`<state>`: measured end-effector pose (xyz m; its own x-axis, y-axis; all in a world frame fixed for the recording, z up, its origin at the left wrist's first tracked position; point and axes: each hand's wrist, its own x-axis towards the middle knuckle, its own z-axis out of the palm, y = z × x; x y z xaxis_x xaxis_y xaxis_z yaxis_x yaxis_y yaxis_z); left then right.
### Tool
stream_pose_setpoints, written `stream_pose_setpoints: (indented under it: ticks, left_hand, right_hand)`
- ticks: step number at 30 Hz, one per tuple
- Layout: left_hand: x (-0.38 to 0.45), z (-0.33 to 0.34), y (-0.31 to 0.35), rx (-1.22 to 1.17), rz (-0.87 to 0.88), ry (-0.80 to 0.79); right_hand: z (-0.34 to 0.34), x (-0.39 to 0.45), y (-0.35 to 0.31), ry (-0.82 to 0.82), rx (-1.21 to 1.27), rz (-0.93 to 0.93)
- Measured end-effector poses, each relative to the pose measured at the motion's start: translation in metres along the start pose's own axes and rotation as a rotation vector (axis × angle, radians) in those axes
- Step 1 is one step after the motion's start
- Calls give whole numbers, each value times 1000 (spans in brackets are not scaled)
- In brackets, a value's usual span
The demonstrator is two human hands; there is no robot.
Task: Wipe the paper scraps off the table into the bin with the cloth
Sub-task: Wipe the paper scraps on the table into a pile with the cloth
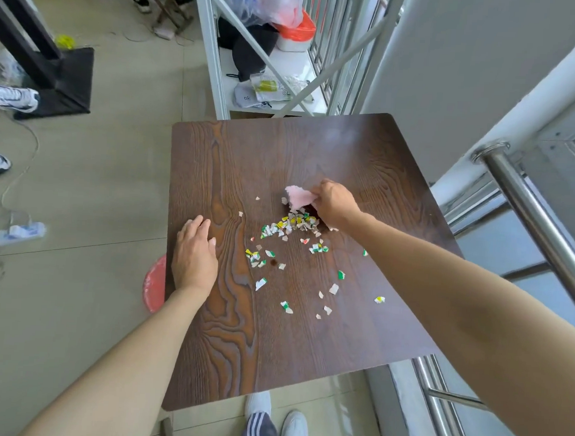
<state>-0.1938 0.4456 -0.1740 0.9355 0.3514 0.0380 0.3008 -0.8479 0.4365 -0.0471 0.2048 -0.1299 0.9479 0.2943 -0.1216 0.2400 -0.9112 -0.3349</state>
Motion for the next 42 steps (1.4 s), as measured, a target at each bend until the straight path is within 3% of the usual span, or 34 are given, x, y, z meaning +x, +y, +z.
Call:
stream_pose_setpoints:
  ticks: [5,11,15,18,22,29,36,42]
  left_hand:
    - [-14,-6,4,-23,7,-20]
    - [-41,-6,6,5,93,-40]
    - [-52,-4,-2,30,102,-31]
    - [-54,-2,-3,6,93,-23]
    - [-54,2,-3,-45,85,-8]
    - [-54,5,-5,-63,100,5]
    - [-56,3,-4,-71,108,2]
    - [-54,5,-7,-73,97,-8]
  right_hand:
    - [-31,-31,38,110,-17,56]
    - [-49,-89,111,151,-149,307]
    - [-34,-111,120,80,-227,433]
    - [-17,-117,105,122,-139,493]
    - [2,-116,70,171,-19,467]
    - [9,-101,29,87,138,301]
    - [-45,-110,68,142,28,236]
    - [-63,-147,126,68,-133,405]
